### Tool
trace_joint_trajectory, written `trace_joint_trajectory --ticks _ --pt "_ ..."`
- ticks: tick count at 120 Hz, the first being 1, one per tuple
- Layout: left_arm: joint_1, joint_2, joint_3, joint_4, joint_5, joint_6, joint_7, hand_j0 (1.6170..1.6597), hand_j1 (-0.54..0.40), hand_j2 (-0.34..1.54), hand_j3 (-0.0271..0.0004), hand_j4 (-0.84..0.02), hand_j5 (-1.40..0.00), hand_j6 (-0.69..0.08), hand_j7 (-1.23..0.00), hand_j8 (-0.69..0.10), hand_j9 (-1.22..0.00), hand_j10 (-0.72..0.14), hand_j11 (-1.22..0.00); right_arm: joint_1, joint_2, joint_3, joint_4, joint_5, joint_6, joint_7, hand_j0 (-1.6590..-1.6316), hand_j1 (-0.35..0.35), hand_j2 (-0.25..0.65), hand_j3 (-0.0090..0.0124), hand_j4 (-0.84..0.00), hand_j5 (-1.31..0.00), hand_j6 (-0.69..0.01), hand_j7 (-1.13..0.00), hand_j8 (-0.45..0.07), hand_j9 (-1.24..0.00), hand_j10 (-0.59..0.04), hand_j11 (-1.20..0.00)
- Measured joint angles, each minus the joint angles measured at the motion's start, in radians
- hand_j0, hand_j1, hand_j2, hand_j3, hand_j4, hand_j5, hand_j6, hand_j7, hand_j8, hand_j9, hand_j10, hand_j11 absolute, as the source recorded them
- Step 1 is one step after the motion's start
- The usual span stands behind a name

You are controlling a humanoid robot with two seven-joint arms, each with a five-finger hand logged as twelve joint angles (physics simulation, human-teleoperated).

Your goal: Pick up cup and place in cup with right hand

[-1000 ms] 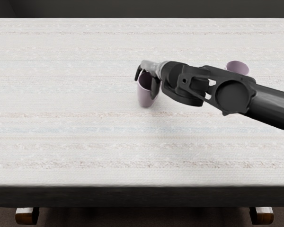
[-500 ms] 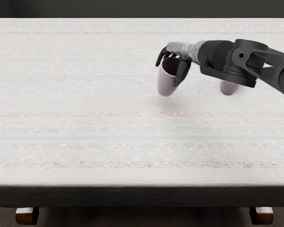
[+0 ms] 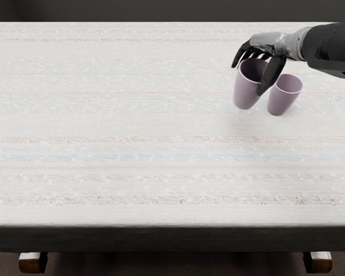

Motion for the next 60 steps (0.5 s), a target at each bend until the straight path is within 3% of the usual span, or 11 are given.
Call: trace_joint_trajectory --ticks 9,14,20,21,31,32,35,39,42,43,60 --pt "0.0 0.0 0.0 0.0 0.0 0.0 0.0 1.6581 0.349 0.0 0.0001 0.0 0.0 0.0 0.0 0.0 0.0 0.0 0.0 -0.005 -0.024 0.002 0.008 -0.004 -0.009 0.0 -1.6552 0.074 -0.036 0.0 -0.43 -0.65 -0.34 -0.61 -0.244 -0.63 -0.33 -0.63" --pt "0.0 0.0 0.0 0.0 0.0 0.0 0.0 1.6581 0.349 0.0 0.0001 0.0 0.0 0.0 0.0 0.0 0.0 0.0 0.0 -0.007 -0.035 0.002 0.012 -0.006 -0.011 0.0 -1.6552 0.086 -0.027 0.001 -0.43 -0.65 -0.32 -0.61 -0.226 -0.64 -0.316 -0.63" --pt "0.0 0.0 0.0 0.0 0.0 0.0 0.0 1.6581 0.349 0.0 0.0001 0.0 0.0 0.0 0.0 0.0 0.0 0.0 0.0 -0.01 -0.046 0.002 0.014 -0.008 -0.013 0.0 -1.6552 0.096 -0.025 0.0007 -0.431 -0.66 -0.301 -0.62 -0.21 -0.64 -0.299 -0.64" --pt "0.0 0.0 0.0 0.0 0.0 0.0 0.0 1.6581 0.349 0.0 0.0001 0.0 0.0 0.0 0.0 0.0 0.0 0.0 0.0 -0.01 -0.048 0.002 0.014 -0.009 -0.014 0.0 -1.6552 0.1 -0.029 -0.0003 -0.432 -0.66 -0.308 -0.62 -0.21 -0.64 -0.302 -0.64" --pt "0.0 0.0 0.0 0.0 0.0 0.0 0.0 1.6581 0.349 0.0 0.0001 0.0 0.0 0.0 0.0 0.0 0.0 0.0 0.0 -0.014 -0.067 0.003 0.013 -0.013 -0.016 0.0 -1.6548 0.106 -0.01 -0.0004 -0.435 -0.66 -0.305 -0.62 -0.213 -0.64 -0.306 -0.63" --pt "0.0 0.0 0.0 0.0 0.0 0.0 0.0 1.6581 0.349 0.0 0.0001 0.0 0.0 0.0 0.0 0.0 0.0 0.0 0.0 -0.014 -0.069 0.003 0.012 -0.013 -0.016 0.0 -1.6546 0.109 -0.013 -0.0001 -0.433 -0.66 -0.294 -0.62 -0.193 -0.64 -0.297 -0.64" --pt "0.0 0.0 0.0 0.0 0.0 0.0 0.0 1.6581 0.349 0.0 0.0 0.0 0.0 0.0 0.0 0.0 0.0 0.0 0.0 -0.014 -0.074 0.002 0.011 -0.014 -0.018 0.0 -1.6549 0.11 -0.005 0.0007 -0.436 -0.66 -0.302 -0.62 -0.217 -0.64 -0.304 -0.64" --pt "0.0 0.0 0.0 0.0 0.0 0.0 0.0 1.6581 0.349 0.0 0.0 0.0 0.0 0.0 0.0 0.0 0.0 0.0 0.0 -0.015 -0.079 0.0 0.01 -0.015 -0.022 0.0 -1.655 0.111 -0.003 0.0011 -0.436 -0.66 -0.302 -0.62 -0.213 -0.64 -0.301 -0.64" --pt "0.0 0.0 0.0 0.0 0.0 0.0 0.0 1.6581 0.349 0.0 0.0 0.0 0.0 0.0 0.0 0.0 0.0 0.0 0.0 -0.016 -0.082 -0.002 0.009 -0.016 -0.025 0.0 -1.6549 0.113 -0.004 -0.0002 -0.436 -0.65 -0.296 -0.61 -0.209 -0.64 -0.297 -0.64" --pt "0.0 0.0 0.0 0.0 0.0 0.0 0.0 1.6581 0.349 0.0 0.0 0.0 0.0 0.0 0.0 0.0 0.0 0.0 0.0 -0.016 -0.082 -0.002 0.008 -0.016 -0.026 0.0 -1.6548 0.109 -0.018 0.0008 -0.436 -0.65 -0.301 -0.61 -0.211 -0.64 -0.298 -0.64" --pt "0.0 0.0 0.0 0.0 0.0 0.0 0.0 1.6581 0.349 0.0 0.0 0.0 0.0 0.0 0.0 0.0 0.0 0.0 0.0 -0.018 -0.092 -0.007 -0.023 -0.024 -0.038 0.0 -1.6545 0.116 -0.005 -0.0002 -0.433 -0.65 -0.304 -0.61 -0.205 -0.64 -0.303 -0.63"
